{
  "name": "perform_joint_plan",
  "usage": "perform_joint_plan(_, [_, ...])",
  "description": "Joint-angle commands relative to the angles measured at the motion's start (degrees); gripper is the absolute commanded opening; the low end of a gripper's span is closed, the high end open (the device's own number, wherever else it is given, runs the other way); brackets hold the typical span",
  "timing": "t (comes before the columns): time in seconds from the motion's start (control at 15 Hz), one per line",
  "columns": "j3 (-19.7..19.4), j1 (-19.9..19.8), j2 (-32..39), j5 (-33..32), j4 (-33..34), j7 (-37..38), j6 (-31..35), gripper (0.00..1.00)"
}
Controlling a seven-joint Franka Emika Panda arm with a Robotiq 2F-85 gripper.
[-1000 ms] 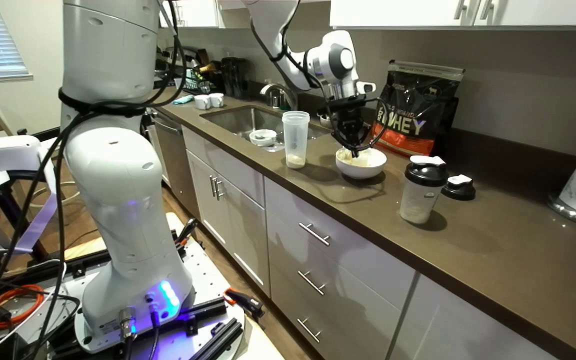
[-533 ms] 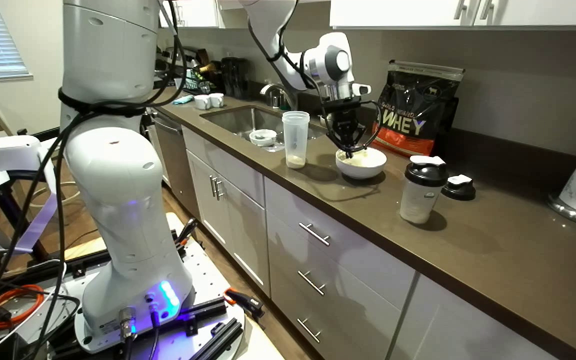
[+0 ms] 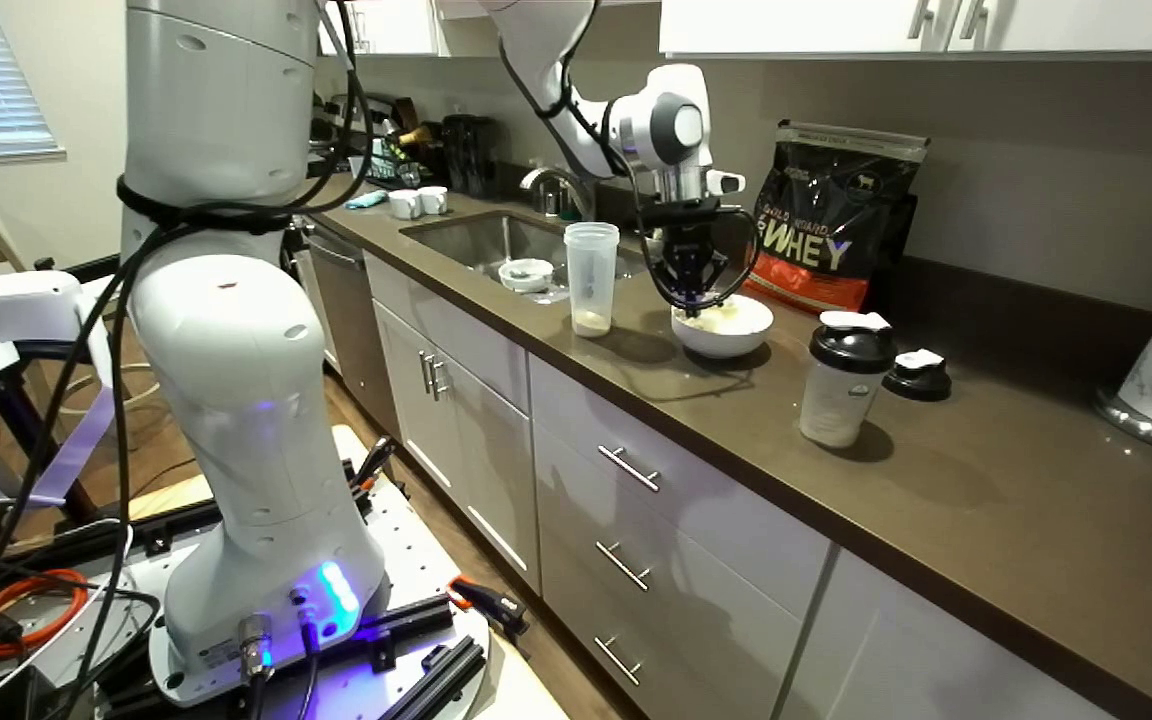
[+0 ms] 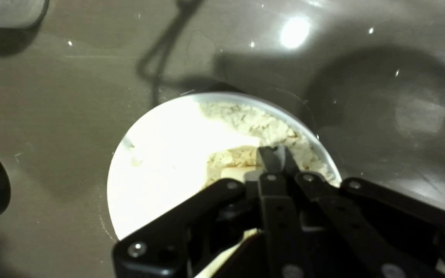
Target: Take a scoop of whey from the bowl and put it in the shaker bottle
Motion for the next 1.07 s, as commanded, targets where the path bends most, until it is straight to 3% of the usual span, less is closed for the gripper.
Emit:
perform_joint_plan(0.0, [-0.24, -1.01, 0.03, 2.83, 0.6, -1.72, -0.81, 0.01])
perform_joint_plan(0.6, [-0.34, -3.48, 0.6, 11.7, 2.25, -2.07, -1.82, 0.01])
perform_joint_plan(1.0, [0.41, -3.08, 0.01, 14.62, 0.71, -2.13, -0.93, 0.01])
